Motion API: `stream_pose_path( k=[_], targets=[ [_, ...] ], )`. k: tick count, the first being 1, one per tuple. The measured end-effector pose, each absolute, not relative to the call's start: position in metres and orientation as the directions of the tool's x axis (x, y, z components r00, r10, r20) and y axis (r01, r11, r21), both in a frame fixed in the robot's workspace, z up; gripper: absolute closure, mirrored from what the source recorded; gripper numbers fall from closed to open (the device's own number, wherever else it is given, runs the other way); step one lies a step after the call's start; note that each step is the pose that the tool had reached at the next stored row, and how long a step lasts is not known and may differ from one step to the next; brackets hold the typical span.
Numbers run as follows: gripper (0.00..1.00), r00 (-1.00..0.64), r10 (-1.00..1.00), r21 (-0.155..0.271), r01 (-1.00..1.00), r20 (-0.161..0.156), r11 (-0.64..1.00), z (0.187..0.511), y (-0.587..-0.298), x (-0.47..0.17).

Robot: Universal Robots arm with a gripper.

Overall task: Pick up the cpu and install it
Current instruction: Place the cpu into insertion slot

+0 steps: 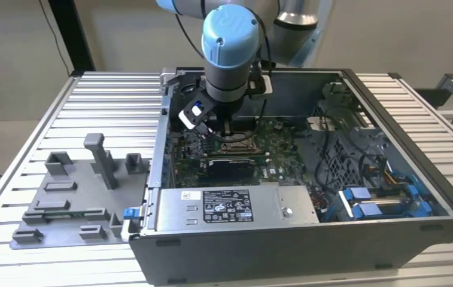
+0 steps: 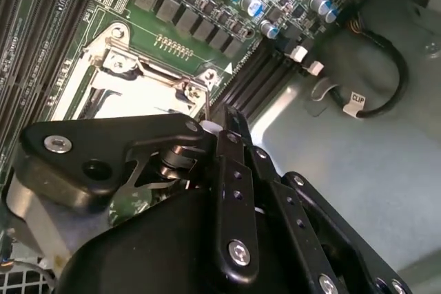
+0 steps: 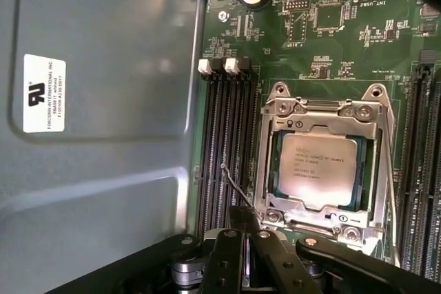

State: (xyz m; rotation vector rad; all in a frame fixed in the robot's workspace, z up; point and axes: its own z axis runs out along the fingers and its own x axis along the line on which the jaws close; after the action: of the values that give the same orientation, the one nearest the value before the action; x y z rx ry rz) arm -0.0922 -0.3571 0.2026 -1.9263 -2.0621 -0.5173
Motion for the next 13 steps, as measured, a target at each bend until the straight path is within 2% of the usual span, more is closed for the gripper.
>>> stream_pose_path(
  k=[13],
  targets=[
    [1.00,-0.079,0.899,0.076,0.996,0.431,0.051,0.1968,-0.3568,-0.0877]
  ],
)
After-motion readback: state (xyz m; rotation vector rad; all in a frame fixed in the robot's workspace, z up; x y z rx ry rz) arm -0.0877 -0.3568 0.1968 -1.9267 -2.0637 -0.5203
